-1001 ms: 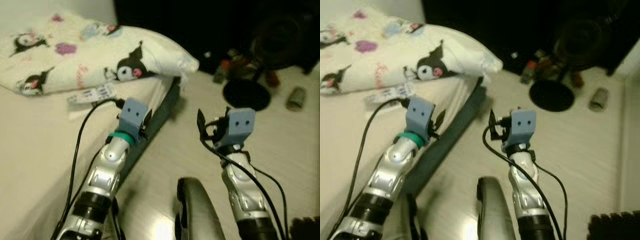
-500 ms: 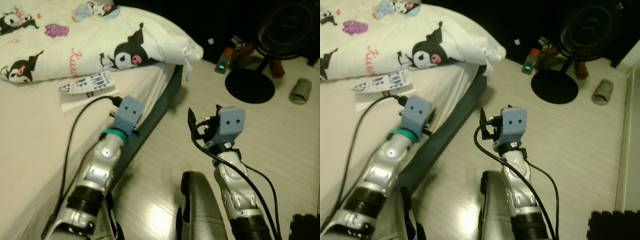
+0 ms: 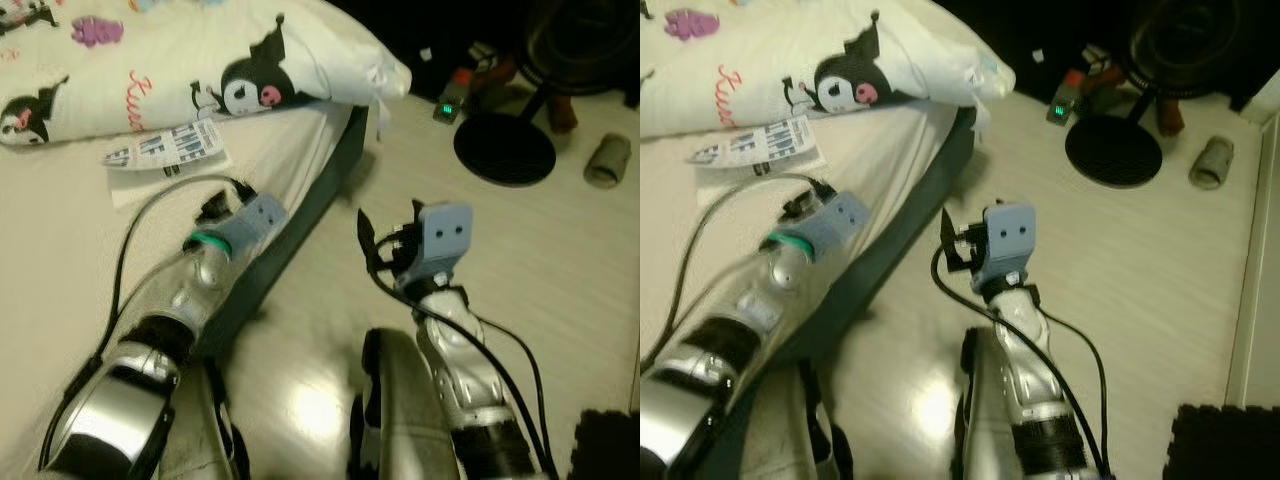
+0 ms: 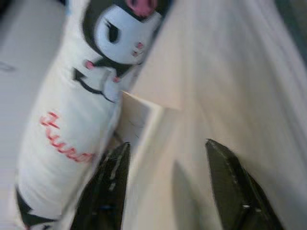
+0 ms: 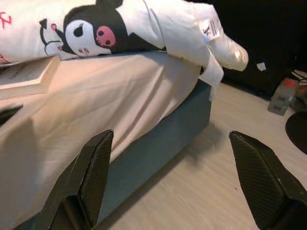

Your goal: Clean up the room

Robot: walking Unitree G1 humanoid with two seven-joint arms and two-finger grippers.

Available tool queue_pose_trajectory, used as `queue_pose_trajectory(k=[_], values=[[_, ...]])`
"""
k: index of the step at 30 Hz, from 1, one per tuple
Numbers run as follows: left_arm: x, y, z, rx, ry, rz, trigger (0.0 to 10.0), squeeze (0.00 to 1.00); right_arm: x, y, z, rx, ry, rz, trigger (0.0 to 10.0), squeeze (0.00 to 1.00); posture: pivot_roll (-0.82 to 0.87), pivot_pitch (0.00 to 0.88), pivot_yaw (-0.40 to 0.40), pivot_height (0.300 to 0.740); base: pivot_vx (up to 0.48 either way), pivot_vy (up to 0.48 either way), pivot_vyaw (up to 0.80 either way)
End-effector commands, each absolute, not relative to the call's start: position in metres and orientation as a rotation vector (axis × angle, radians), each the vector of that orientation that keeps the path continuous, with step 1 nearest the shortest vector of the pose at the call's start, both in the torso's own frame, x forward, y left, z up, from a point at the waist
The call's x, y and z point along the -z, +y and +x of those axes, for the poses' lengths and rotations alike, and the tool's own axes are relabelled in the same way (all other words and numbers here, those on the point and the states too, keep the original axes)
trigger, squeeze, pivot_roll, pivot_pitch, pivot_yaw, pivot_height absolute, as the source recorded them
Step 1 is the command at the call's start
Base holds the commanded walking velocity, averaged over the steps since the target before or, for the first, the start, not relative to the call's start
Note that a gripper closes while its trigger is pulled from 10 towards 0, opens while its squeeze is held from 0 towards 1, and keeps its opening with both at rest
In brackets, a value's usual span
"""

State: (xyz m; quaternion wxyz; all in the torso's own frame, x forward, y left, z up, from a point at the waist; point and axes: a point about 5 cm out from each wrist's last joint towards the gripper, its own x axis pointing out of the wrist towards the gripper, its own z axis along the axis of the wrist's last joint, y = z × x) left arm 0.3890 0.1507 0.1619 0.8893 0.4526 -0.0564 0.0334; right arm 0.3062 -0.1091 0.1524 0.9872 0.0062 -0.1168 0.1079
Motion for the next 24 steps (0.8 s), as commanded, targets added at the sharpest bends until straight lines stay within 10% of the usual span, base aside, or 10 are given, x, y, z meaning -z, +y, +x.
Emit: queue_pose_trajectory(k=[1, 16, 17, 24], values=[[-0.167, 0.164, 0.392, -0.114, -0.127, 0.993, 10.0, 1.0, -0.152, -0.105, 0.304, -0.226, -0.225, 0.024, 10.0, 0.0, -0.13, 0.296, 0.034, 0.545, 0.0, 0.0, 0.0], [-0.198, 0.189, 0.401, -0.157, -0.198, 1.103, 10.0, 1.0, -0.146, -0.097, 0.298, -0.25, -0.198, 0.04, 10.0, 0.0, -0.11, 0.319, 0.03, 0.545, 0.0, 0.0, 0.0], [-0.202, 0.189, 0.403, -0.168, -0.202, 1.148, 10.0, 0.0, -0.146, -0.096, 0.298, -0.253, -0.195, 0.041, 10.0, 0.0, -0.11, 0.327, 0.03, 0.545, 0.0, 0.0, 0.0], [-0.195, 0.184, 0.405, -0.123, -0.174, 1.323, 10.0, 0.0, -0.147, -0.095, 0.297, -0.252, -0.193, 0.044, 10.0, 0.0, -0.12, 0.336, 0.036, 0.545, 0.0, 0.0, 0.0]])
